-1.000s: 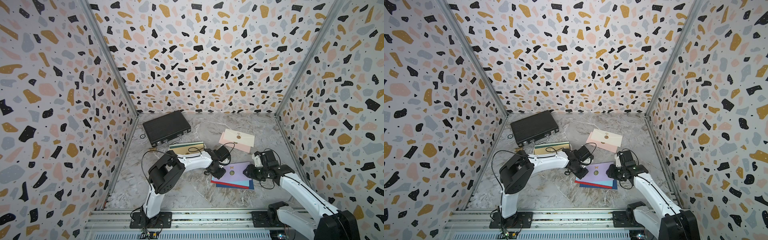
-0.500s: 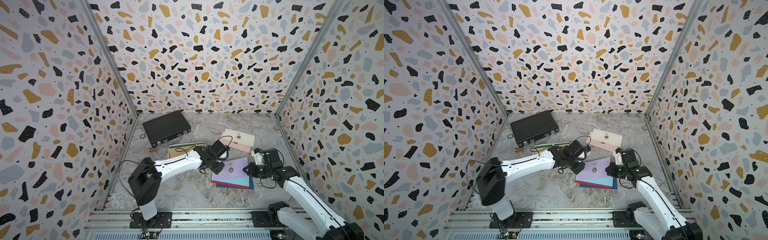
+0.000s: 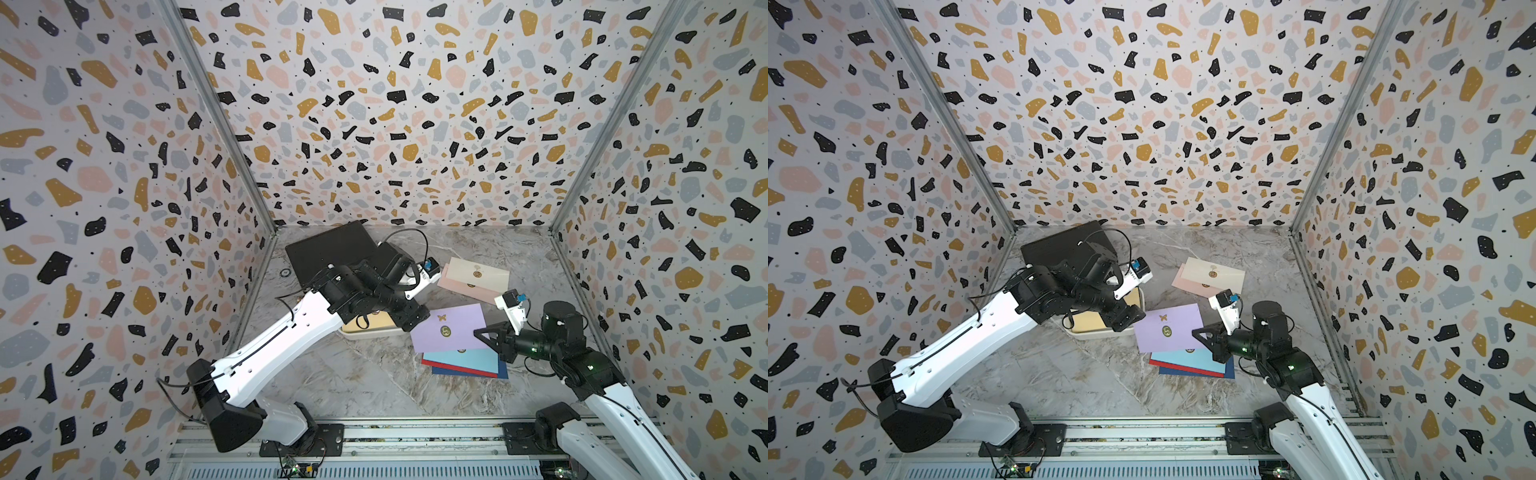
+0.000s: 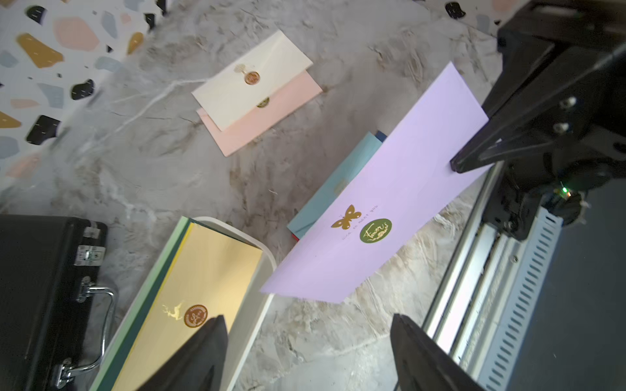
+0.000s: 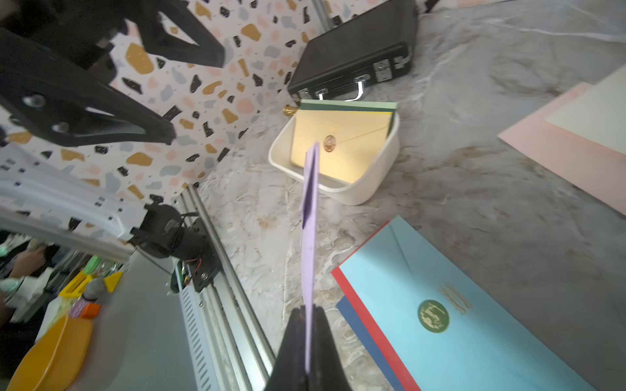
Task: Put the sealed envelopes into the storage box
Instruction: Pick up the envelope from the center of the board, then place the envelope in the storage box.
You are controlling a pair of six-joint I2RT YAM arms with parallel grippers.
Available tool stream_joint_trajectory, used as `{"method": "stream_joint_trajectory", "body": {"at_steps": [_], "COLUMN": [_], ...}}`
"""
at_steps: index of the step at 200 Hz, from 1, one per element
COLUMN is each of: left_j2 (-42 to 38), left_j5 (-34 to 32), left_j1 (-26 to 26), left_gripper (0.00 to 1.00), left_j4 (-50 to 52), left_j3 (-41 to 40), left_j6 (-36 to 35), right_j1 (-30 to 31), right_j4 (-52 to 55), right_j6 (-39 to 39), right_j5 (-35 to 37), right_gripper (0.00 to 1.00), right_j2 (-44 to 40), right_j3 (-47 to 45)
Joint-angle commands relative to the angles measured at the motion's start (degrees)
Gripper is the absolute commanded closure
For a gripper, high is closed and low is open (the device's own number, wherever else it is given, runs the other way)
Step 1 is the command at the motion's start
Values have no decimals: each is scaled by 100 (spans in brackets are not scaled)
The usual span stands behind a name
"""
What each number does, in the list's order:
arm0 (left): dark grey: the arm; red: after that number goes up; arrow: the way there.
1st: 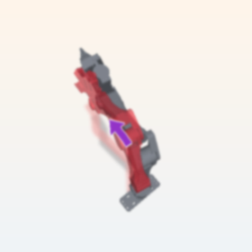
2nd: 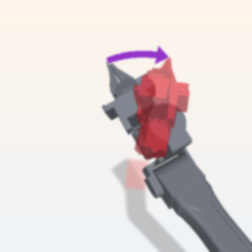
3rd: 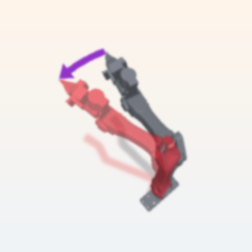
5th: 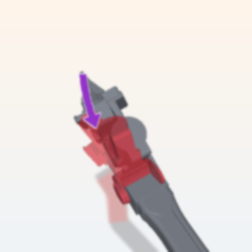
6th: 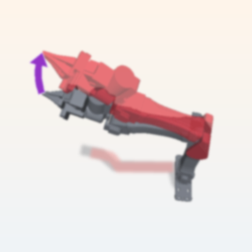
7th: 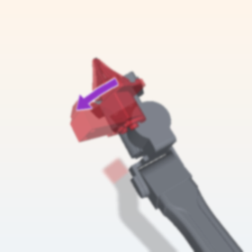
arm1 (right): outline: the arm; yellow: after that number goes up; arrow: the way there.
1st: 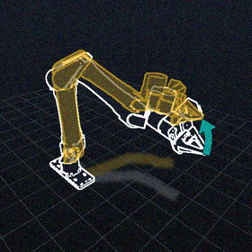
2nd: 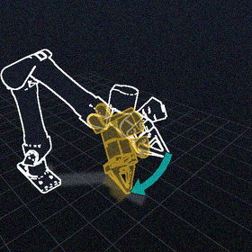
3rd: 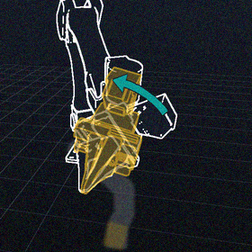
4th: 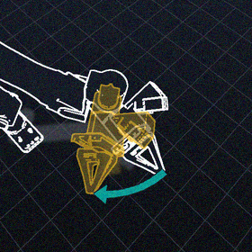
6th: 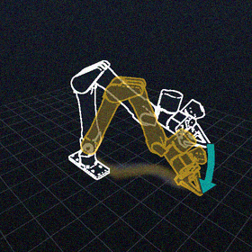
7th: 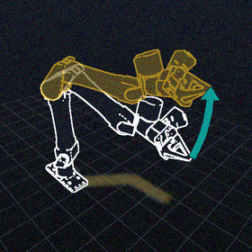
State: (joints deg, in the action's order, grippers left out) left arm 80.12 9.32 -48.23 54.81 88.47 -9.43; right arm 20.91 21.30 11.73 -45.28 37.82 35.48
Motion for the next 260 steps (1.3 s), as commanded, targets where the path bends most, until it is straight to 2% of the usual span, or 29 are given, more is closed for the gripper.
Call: {"method": "stream_joint_trajectory", "body": {"at_steps": [1, 52, 95, 120, 163, 193, 202, 216, 226, 238, 260], "left_j2": [-137, -22, -25, -21, 157, 388, 451, 479, 439, 350, 270], "left_j5": [492, 1112, 2089, 2332, 2550, 2512, 2460, 2323, 2170, 1845, 1121], "left_j1": [-3, -12, -4, 2, 55, 123, 138, 197, 280, 377, 493], "left_gripper": [19, 19, 27, 37, 72, 92, 100, 100, 100, 100, 100], "left_j4": [416, 396, 148, 79, 117, 281, 353, 460, 459, 353, 416], "left_j3": [-129, -355, -643, -781, -623, -435, -376, -319, -334, -360, -306], "left_j6": [-707, -893, -796, -738, -781, -792, -810, -853, -878, -893, -1361], "right_j1": [161, 495, 533, 546, 564, 572, 572, 572, 572, 572, 572], "right_j4": [-347, -572, -731, -776, -839, -800, -748, -653, -568, -424, -320], "right_j6": [-673, -921, -869, -815, -759, -751, -753, -745, -724, -722, -719], "right_j5": [-751, -1234, -1303, -1301, -1212, -1091, -961, -693, -431, -67, 347], "right_gripper": [100, 100, 100, 100, 100, 100, 91, 70, 61, 54, 53], "right_j2": [-52, -131, -201, -165, -197, -229, -255, -322, -382, -446, -529], "right_j3": [-15, -117, -162, -189, -261, -269, -270, -270, -272, -310, -416]}}
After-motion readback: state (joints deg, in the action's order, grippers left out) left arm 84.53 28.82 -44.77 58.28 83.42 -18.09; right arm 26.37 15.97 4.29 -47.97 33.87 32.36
